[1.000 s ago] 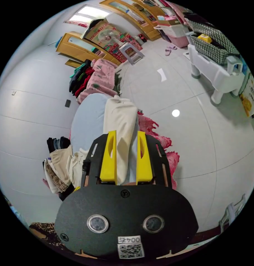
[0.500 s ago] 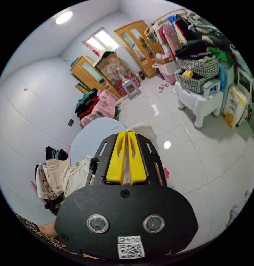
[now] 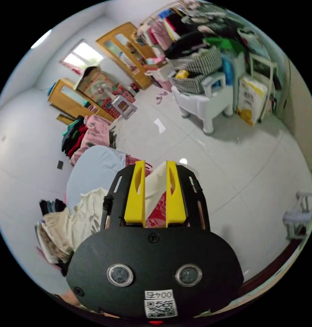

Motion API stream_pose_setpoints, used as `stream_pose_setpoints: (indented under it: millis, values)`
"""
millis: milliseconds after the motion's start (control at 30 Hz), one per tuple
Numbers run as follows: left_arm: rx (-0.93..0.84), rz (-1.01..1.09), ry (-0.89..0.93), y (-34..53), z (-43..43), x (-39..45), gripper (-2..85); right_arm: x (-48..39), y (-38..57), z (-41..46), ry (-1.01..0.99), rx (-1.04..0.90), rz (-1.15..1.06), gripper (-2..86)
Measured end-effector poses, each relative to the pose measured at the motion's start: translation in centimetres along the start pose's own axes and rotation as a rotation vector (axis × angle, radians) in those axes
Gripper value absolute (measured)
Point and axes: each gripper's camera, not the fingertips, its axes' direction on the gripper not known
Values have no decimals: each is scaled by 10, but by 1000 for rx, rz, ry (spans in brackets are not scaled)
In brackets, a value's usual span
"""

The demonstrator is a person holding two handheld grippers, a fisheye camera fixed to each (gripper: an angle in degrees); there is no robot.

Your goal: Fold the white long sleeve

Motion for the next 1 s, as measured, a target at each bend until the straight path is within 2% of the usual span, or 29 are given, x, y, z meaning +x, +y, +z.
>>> stream_pose_setpoints:
  millis: [67,133,200,300,367,433,467,533,633,733,867,933,1000]
  values:
    - [0,-2,3,0,0,0,13,-40,16,4,34,33,-181,107]
    - [0,-6,13,0,-1,-2,13,-72,23,14,147,55,-210,123]
    - [-1,-12,21,0,-1,-3,13,-62,17,16,171,76,-49,123]
    - [-1,-16,25,0,-1,-4,13,-9,16,17,24,79,264,107]
    - [-1,-15,23,0,-1,-4,14,2,20,14,-22,83,256,99]
    - [-1,-12,18,0,-1,-3,14,-44,25,18,-39,53,-48,92]
    - [-1,-12,17,0,-1,-3,14,-61,26,24,-54,20,-131,90]
    - [-1,-11,15,0,-1,-2,14,-133,36,57,-158,-111,-425,95]
    - [-1,-13,18,0,-1,-3,14,-216,51,98,-160,-220,-729,112]
    - [-1,-13,18,0,-1,-3,14,-259,57,126,-144,-251,-842,137]
    - [-1,-13,18,-1,-1,-3,13,-275,56,151,-194,-339,-843,142]
    - [-1,-16,24,-1,-1,-5,13,-286,64,161,-223,-435,-890,106]
    - [-1,-16,24,-2,0,-5,13,-296,74,162,-190,-444,-937,65]
